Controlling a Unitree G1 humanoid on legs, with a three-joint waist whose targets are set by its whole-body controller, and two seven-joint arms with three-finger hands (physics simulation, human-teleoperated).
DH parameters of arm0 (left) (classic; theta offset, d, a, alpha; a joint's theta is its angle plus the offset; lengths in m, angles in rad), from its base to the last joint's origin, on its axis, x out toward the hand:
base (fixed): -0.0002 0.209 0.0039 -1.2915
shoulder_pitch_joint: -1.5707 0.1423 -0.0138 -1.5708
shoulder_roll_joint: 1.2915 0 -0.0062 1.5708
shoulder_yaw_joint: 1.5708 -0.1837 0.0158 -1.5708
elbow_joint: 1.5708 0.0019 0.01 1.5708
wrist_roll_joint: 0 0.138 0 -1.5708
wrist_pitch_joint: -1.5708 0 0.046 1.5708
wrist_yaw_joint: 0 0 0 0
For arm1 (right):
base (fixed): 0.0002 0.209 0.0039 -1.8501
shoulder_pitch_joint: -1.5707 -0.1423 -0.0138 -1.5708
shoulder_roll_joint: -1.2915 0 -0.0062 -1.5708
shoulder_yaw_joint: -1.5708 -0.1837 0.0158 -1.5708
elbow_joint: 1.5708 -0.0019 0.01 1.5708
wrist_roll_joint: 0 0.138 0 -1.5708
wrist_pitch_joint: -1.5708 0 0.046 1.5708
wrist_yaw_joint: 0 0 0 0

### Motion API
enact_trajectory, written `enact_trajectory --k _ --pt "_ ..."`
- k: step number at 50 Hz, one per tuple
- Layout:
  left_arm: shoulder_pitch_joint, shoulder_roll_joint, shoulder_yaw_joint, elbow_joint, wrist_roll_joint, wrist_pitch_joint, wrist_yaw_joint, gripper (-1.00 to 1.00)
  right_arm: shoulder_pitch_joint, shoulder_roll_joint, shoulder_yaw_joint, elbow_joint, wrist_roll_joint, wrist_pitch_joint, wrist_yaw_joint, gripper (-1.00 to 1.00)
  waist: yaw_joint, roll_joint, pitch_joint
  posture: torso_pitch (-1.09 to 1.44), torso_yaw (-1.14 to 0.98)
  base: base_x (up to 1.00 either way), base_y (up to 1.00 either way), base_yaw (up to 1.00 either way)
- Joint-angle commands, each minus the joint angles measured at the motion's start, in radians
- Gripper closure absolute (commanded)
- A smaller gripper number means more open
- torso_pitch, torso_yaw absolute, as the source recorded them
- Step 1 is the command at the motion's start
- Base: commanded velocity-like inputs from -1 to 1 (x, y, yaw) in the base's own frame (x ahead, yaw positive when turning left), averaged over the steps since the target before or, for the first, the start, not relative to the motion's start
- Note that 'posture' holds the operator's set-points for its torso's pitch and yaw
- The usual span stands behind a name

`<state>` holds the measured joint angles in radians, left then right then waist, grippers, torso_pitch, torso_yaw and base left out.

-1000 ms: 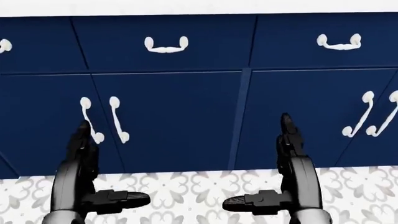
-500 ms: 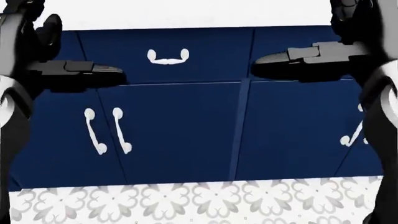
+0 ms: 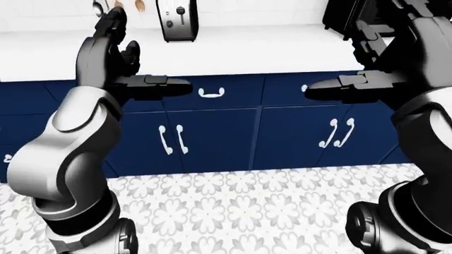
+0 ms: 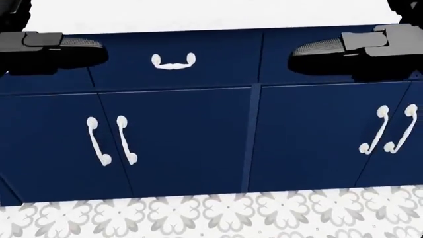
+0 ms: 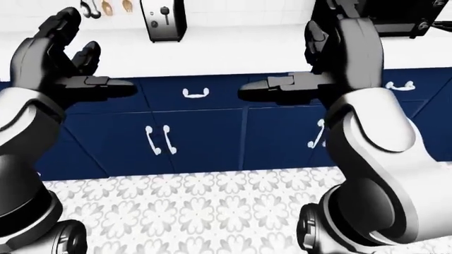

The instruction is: Push down the lever of the toaster to turn it on.

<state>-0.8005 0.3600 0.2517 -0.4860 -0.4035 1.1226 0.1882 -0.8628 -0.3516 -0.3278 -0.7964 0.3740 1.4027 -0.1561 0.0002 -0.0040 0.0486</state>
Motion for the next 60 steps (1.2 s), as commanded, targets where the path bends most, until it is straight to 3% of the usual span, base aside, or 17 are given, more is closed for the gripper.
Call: enact_trajectory --k 1,8,9,11,16,18,20,21,22,31,36,38,39,41,50,56,60 --pt "-0.029 0.013 0.009 -0.017 -0.006 -0.024 0.006 -1.0 -0.02 -0.011 -0.007 0.0 0.009 -0.035 -0.013 -1.0 0.002 -0.006 -0.018 0.0 0.0 0.12 0.0 0.0" --pt "-0.032 0.011 -0.004 -0.014 -0.013 -0.029 0.017 -1.0 -0.011 -0.022 -0.007 0.011 0.054 -0.047 -0.05 -1.0 -0.002 0.075 -0.013 0.0 0.0 0.13 0.0 0.0" --pt "-0.034 0.011 -0.002 -0.018 -0.016 -0.025 0.017 -1.0 -0.008 -0.024 -0.007 0.012 0.06 -0.052 -0.053 -1.0 0.001 0.04 -0.014 0.0 0.0 0.13 0.0 0.0" --pt "-0.032 0.012 -0.002 -0.016 -0.017 -0.029 0.017 -1.0 -0.009 -0.026 -0.009 0.012 0.073 -0.052 -0.061 -1.0 -0.002 0.06 -0.019 0.0 0.0 0.14 0.0 0.0" --pt "-0.038 0.017 0.003 -0.023 -0.024 -0.017 0.023 -1.0 -0.003 -0.035 -0.007 0.017 0.097 -0.063 -0.079 -1.0 0.004 0.023 -0.019 0.0 0.0 0.15 0.02 0.0" --pt "-0.034 0.018 0.001 -0.018 -0.023 -0.026 0.022 -1.0 -0.003 -0.038 -0.007 0.018 0.107 -0.063 -0.086 -1.0 0.01 -0.007 -0.014 0.0 0.0 0.15 0.07 0.0" --pt "-0.034 0.019 0.001 -0.019 -0.024 -0.026 0.022 -1.0 -0.002 -0.042 -0.007 0.02 0.115 -0.065 -0.092 -1.0 0.014 -0.081 -0.031 0.0 0.0 0.15 0.17 0.0" --pt "-0.037 0.019 0.003 -0.022 -0.026 -0.021 0.024 -1.0 -0.003 -0.042 -0.009 0.019 0.12 -0.063 -0.096 -1.0 0.007 -0.043 -0.018 0.0 0.0 0.14 0.24 0.0" --pt "-0.04 0.019 0.003 -0.025 -0.028 -0.016 0.026 -1.0 -0.003 -0.044 -0.009 0.018 0.126 -0.063 -0.099 -1.0 0.014 -0.067 -0.023 0.0 0.0 0.16 0.26 0.0" --pt "-0.04 0.026 0.009 -0.021 -0.035 -0.019 0.032 -1.0 -0.004 -0.052 -0.01 0.019 0.165 -0.063 -0.131 -1.0 -0.001 -0.026 -0.022 0.0 0.0 0.15 0.36 0.0" --pt "-0.044 0.03 0.014 -0.025 -0.043 -0.01 0.04 -1.0 0.001 -0.057 -0.006 0.023 0.181 -0.072 -0.144 -1.0 -0.016 0.045 -0.025 0.0 0.0 0.15 0.44 0.0" --pt "-0.042 0.03 0.011 -0.021 -0.043 -0.015 0.042 -1.0 0.004 -0.058 -0.002 0.023 0.188 -0.074 -0.15 -1.0 -0.02 0.117 -0.047 0.0 0.0 0.15 0.44 0.0" --pt "-0.042 0.03 0.01 -0.022 -0.043 -0.014 0.043 -1.0 0.005 -0.06 -0.001 0.025 0.189 -0.077 -0.151 -1.0 -0.012 0.067 -0.033 0.0 0.0 0.12 0.45 0.0" --pt "-0.041 0.03 0.008 -0.022 -0.043 -0.014 0.045 -1.0 0.006 -0.063 -0.001 0.026 0.195 -0.08 -0.154 -1.0 -0.008 0.074 -0.021 0.0 0.0 0.08 0.48 0.0" --pt "-0.043 0.03 0.006 -0.023 -0.045 -0.012 0.049 -1.0 0.004 -0.071 -0.003 0.03 0.217 -0.087 -0.169 -1.0 0.016 -0.048 -0.023 0.0 0.0 0.05 0.52 0.0" --pt "-0.045 0.029 0.004 -0.022 -0.044 -0.014 0.049 -1.0 0.012 -0.08 -0.001 0.037 0.23 -0.104 -0.177 -1.0 -0.002 -0.04 -0.032 0.0 0.0 0.1 0.43 0.0" --pt "-0.045 0.03 0.003 -0.024 -0.044 -0.013 0.048 -1.0 0.012 -0.081 0.002 0.037 0.238 -0.105 -0.184 -1.0 -0.017 0.017 -0.005 0.0 0.0 0.16 0.38 0.0"
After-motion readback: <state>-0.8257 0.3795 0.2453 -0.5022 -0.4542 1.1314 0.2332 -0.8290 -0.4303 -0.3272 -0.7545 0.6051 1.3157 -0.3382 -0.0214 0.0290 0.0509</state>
